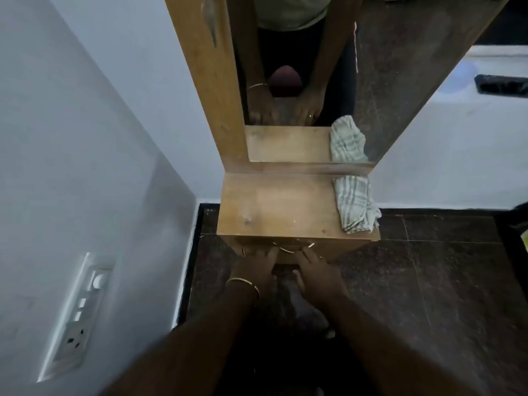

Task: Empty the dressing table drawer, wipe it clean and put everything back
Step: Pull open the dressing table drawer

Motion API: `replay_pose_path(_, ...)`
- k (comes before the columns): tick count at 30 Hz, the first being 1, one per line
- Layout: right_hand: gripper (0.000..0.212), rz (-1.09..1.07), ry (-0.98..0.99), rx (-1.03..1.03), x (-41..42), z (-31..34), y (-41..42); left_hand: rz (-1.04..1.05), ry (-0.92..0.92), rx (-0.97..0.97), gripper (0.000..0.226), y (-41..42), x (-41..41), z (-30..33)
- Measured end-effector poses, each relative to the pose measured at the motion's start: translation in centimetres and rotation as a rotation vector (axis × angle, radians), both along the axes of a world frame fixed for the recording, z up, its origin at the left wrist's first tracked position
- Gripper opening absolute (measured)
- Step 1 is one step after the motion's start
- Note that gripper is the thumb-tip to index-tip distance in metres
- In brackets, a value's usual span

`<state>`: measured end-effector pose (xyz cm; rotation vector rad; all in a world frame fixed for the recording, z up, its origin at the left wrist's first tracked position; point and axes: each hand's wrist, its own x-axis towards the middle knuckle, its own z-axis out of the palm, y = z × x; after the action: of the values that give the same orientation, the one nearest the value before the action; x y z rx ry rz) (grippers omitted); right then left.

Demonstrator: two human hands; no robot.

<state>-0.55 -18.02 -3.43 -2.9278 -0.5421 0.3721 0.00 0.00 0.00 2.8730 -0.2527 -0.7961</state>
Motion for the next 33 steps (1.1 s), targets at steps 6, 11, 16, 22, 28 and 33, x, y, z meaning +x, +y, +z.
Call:
replay_pose_path(6,0.062,-0.016,-0.151,0.035,1.2,-6.6,-0.8,-0.044,-0.166,-0.061,0.068,0.6,0.7,-7.2)
replay_pose_path(11,0.06,0.002,-0.282,0.038,0.6,-7.6,-0.9,-0.006,-0.323,-0.101,0.055,-0.3,0.3,-9.0)
replay_pose_path(16,0.05,0.029,-0.286,0.019,-2.0,-6.9,-0.8,0.024,-0.37,-0.067,0.041,-1.9,-2.6,-7.9)
replay_pose_path(22,0.036,0.077,-0.205,-0.035,-7.6,-4.2,-1.3,-0.016,-0.324,0.021,0.038,-2.5,-8.3,-6.2)
replay_pose_path(28,0.017,0.047,-0.164,0.23,-10.4,1.2,-2.5,-0.096,-0.206,-0.152,0.033,-1.8,-10.7,-1.3)
replay_pose_path(33,0.01,-0.112,-0.333,0.497,-8.8,3.9,-4.1,0.044,-0.421,-0.377,0.016,0.3,-9.5,2.9)
